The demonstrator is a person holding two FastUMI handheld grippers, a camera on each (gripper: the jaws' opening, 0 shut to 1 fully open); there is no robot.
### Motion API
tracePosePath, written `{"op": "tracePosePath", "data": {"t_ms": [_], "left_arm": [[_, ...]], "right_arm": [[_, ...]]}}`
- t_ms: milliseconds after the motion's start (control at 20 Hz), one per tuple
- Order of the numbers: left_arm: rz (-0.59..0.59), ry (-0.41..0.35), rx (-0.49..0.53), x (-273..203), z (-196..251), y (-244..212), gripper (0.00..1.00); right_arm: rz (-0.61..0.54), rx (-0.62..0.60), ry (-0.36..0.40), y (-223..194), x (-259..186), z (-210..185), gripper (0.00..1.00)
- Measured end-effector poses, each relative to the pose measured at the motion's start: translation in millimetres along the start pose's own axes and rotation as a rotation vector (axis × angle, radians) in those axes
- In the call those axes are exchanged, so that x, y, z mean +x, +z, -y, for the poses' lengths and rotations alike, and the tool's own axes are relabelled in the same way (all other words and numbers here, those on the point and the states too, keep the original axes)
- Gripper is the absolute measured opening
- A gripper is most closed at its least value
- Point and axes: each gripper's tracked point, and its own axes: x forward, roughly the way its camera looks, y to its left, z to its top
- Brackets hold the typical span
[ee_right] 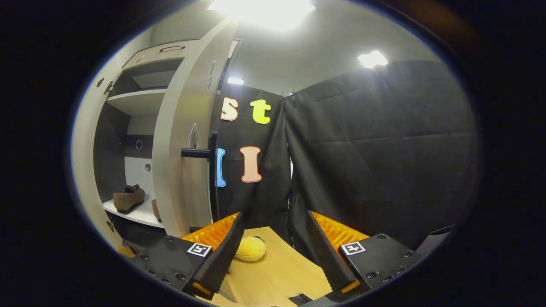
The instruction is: Grab one shoe with the right hand and put it into the shoe cabinet, grab the other shoe with the left hand and put it into the shoe cabinet; then close the right door with the right hand and the left door with the left hand.
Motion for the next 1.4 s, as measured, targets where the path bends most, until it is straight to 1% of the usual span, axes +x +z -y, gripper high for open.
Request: {"op": "tracePosePath", "data": {"t_ms": [50, 100, 150, 200, 250, 300, 350, 400, 450, 700, 750, 800, 1050, 1250, 1400], "left_arm": [[0.0, 0.001, -0.003, 0.0, -0.7, -0.3, 1.0], [0.001, 0.001, -0.006, -0.4, -1.1, -0.1, 1.0], [0.003, 0.001, -0.009, -1.0, -1.4, -0.5, 0.95], [0.005, 0.0, -0.013, -1.6, -1.0, -0.3, 1.0], [0.003, -0.003, -0.016, -3.8, -0.7, -1.5, 1.0], [0.0, -0.006, -0.02, -4.9, -0.2, -1.9, 0.95], [-0.003, -0.008, -0.021, -4.3, 0.1, -3.0, 0.95], [-0.003, -0.007, -0.021, -4.6, -0.3, -2.2, 0.98], [-0.001, -0.006, -0.021, -5.5, -1.1, -1.2, 1.0], [0.005, 0.009, -0.018, -10.7, -9.5, 0.1, 1.0], [0.005, 0.015, -0.016, -11.4, -13.4, 0.1, 0.95], [0.005, 0.019, -0.017, -12.1, -16.7, 1.3, 1.0], [0.009, 0.049, -0.013, -16.7, -33.4, 4.2, 1.0], [0.005, 0.076, -0.008, -20.5, -45.6, 3.8, 1.0], [0.004, 0.088, -0.001, -21.5, -52.9, 3.3, 1.0]], "right_arm": [[0.002, 0.004, 0.007, -0.1, -1.6, -3.4, 0.94], [0.001, 0.005, 0.016, -0.1, -3.3, -7.8, 0.95], [0.003, 0.007, 0.028, 0.3, -5.0, -13.3, 0.94], [0.005, 0.007, 0.044, 0.3, -7.3, -19.7, 0.95], [0.007, 0.01, 0.063, 0.5, -9.6, -25.2, 0.95], [0.007, 0.013, 0.083, -0.1, -11.8, -32.7, 0.94], [0.008, 0.015, 0.1, 0.1, -13.8, -40.4, 0.89], [0.009, 0.014, 0.114, 0.1, -15.5, -47.0, 0.94], [0.012, 0.015, 0.125, 1.2, -16.1, -52.7, 0.94], [0.018, 0.021, 0.176, 1.7, -19.4, -77.6, 0.95], [0.018, 0.022, 0.189, 1.8, -20.0, -83.8, 0.95], [0.016, 0.027, 0.202, 1.7, -19.7, -89.5, 0.95], [0.01, 0.034, 0.276, -0.8, -23.8, -122.8, 0.95], [0.003, 0.033, 0.326, -1.4, -19.8, -137.3, 0.95], [-0.014, 0.041, 0.378, -2.3, -15.5, -153.0, 0.95]]}}
